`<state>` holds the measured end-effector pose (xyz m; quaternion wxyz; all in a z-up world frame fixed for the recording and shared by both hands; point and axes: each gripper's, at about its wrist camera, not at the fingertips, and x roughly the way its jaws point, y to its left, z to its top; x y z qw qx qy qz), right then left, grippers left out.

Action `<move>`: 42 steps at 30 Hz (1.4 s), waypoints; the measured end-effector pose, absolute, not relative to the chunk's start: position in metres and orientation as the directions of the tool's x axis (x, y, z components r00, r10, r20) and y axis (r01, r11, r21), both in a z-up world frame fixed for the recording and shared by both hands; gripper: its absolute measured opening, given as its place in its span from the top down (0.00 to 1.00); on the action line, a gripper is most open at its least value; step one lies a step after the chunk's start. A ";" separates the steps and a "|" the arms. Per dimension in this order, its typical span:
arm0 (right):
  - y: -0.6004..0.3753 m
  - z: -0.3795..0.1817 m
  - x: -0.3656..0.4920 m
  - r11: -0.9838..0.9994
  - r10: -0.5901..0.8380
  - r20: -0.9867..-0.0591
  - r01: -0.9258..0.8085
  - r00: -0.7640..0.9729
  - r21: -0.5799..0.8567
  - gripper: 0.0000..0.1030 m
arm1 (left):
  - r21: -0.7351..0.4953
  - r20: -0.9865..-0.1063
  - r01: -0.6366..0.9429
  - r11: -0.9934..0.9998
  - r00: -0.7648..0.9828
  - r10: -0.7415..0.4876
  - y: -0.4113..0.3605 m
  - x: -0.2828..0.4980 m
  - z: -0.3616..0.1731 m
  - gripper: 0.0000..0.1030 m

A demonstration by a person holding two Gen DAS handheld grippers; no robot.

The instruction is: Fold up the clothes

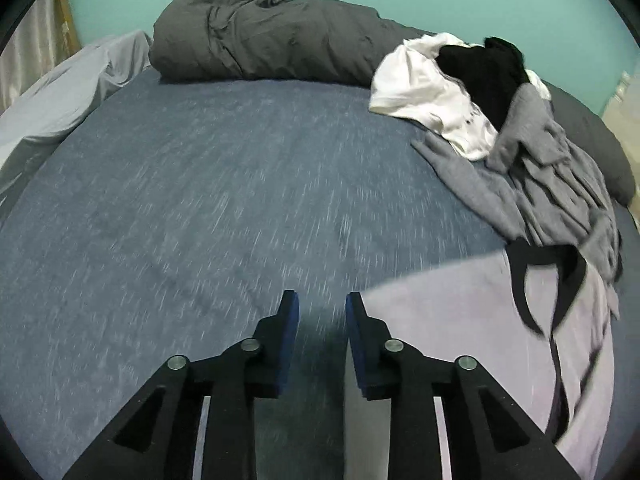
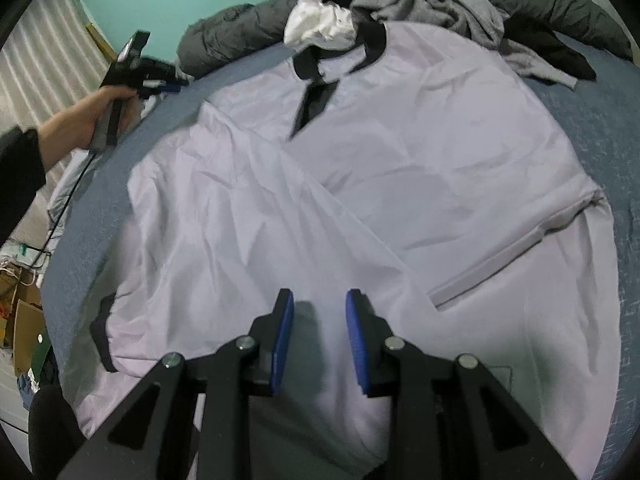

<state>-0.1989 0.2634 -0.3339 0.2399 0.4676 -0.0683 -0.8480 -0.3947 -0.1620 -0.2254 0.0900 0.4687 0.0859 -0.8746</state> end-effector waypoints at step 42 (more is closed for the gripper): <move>0.345 -0.329 -0.137 -0.906 -0.422 -0.836 0.200 -0.349 0.374 0.89 | -0.100 -0.906 0.151 -0.983 -0.422 0.028 -0.150 -0.249 -0.278 0.58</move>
